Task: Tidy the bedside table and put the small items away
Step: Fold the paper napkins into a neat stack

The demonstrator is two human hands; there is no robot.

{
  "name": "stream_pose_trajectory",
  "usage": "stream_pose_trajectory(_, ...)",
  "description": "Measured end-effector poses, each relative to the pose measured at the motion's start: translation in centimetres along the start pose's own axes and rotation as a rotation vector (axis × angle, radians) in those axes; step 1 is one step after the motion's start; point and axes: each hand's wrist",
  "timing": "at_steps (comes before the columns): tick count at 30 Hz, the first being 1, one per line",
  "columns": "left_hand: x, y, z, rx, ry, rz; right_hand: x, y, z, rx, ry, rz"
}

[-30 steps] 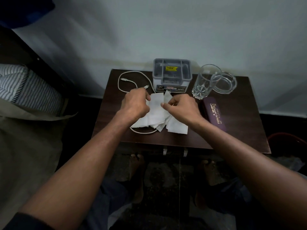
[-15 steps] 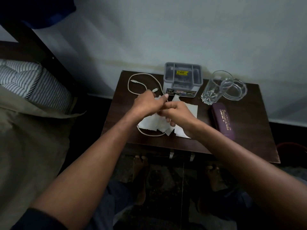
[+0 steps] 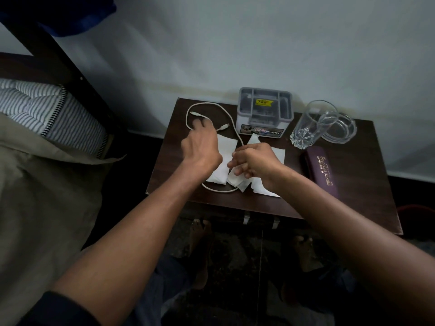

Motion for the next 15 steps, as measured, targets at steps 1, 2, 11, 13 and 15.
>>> stream_pose_trajectory(1,-0.2,0.0,0.0,-0.038,0.005,-0.021,0.2,-0.1,-0.2,0.010,-0.025,-0.021)
stream_pose_trajectory(2,-0.3,0.0,0.0,-0.037,0.036,-0.036,0.4,-0.2,-0.3,0.014,-0.045,-0.042)
stream_pose_trajectory(11,0.0,-0.2,-1.0,0.178,0.204,0.045,1.9,-0.3,-1.4,0.099,-0.080,-0.157)
stream_pose_trajectory(13,0.2,-0.2,-1.3,0.133,0.171,0.040,2.1,-0.1,-1.7,0.163,-0.047,-0.155)
stream_pose_trajectory(15,0.3,-0.1,-1.5,0.103,0.142,0.035,2.1,-0.1,-1.8,0.140,-0.023,-0.125)
Point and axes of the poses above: each hand's wrist, its own y-axis away from the middle knuckle, its own z-axis out of the back of the hand, x = y × z, and after that the axes turned 1 degree about y, right-handed
